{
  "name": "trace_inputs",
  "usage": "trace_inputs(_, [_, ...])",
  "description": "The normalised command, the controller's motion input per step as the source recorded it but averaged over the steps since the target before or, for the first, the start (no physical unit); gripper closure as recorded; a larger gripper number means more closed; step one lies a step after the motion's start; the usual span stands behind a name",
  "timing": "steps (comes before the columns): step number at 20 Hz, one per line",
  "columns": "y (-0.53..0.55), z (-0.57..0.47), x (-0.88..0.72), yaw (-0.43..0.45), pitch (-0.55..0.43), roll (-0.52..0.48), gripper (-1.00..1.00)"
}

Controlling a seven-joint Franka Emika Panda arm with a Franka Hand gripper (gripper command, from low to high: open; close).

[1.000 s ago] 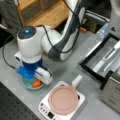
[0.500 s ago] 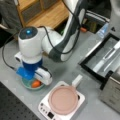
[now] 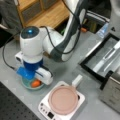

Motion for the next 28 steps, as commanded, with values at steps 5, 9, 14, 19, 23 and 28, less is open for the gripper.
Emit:
trace_inputs(5, [-0.12, -0.19, 0.06, 0.069, -0.044, 0.132, 1.00])
trace_inputs(9, [-0.16, -0.18, 0.09, 0.077, -0.040, 0.131, 1.00])
trace_inputs(14, [-0.20, -0.14, 0.10, 0.080, -0.034, 0.125, 1.00])
trace_inputs(19, [-0.20, 0.13, 0.07, 0.072, 0.031, 0.118, 1.00])
trace_inputs(23, [-0.14, 0.38, 0.06, 0.068, 0.106, 0.128, 1.00])
trace_inputs(28, [-0.06, 0.40, 0.13, 0.047, 0.134, 0.104, 1.00])
